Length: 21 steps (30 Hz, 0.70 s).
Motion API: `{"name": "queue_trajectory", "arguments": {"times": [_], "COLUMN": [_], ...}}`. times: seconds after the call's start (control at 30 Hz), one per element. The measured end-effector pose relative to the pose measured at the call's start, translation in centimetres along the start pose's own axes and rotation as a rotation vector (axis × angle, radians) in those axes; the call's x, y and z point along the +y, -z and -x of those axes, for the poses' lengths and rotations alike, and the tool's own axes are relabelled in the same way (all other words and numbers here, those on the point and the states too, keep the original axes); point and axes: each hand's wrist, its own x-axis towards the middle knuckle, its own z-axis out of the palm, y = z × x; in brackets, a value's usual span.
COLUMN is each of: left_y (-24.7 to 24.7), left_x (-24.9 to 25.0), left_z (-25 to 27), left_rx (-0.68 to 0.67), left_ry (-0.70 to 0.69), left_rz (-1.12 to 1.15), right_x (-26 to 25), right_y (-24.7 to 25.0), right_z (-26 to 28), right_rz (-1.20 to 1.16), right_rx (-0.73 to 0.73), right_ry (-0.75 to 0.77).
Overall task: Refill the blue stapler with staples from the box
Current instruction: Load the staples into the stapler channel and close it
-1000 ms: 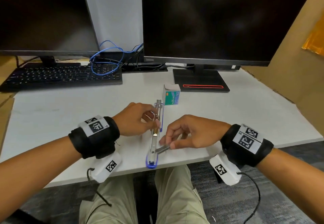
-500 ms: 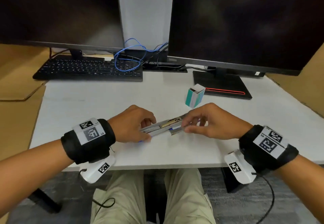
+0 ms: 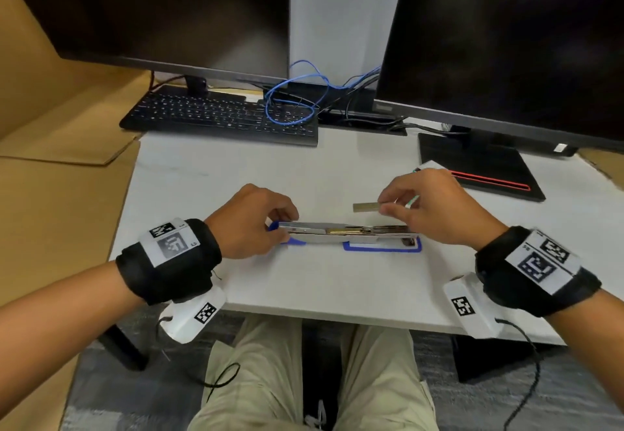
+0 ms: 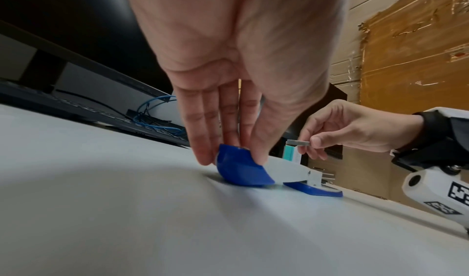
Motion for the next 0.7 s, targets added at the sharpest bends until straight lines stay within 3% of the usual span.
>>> {"name": "queue_trajectory", "arguments": {"times": [0.27, 0.7], "left_y": [2.2, 3.0], "left_x": [-0.6, 3.3], "left_z": [-0.2, -1.7], "left_rx": [0.150, 0.271], "left_ry": [-0.051, -0.183], "left_rz": [-0.043, 0.017], "right_x": [2.4, 0.9], "right_y": [1.4, 1.1], "right_z": [2.3, 2.4], "right_rz": [0.000, -0.058], "right_rx": [-0.176, -0.016], "right_ry": [-0.110, -0.069]}}
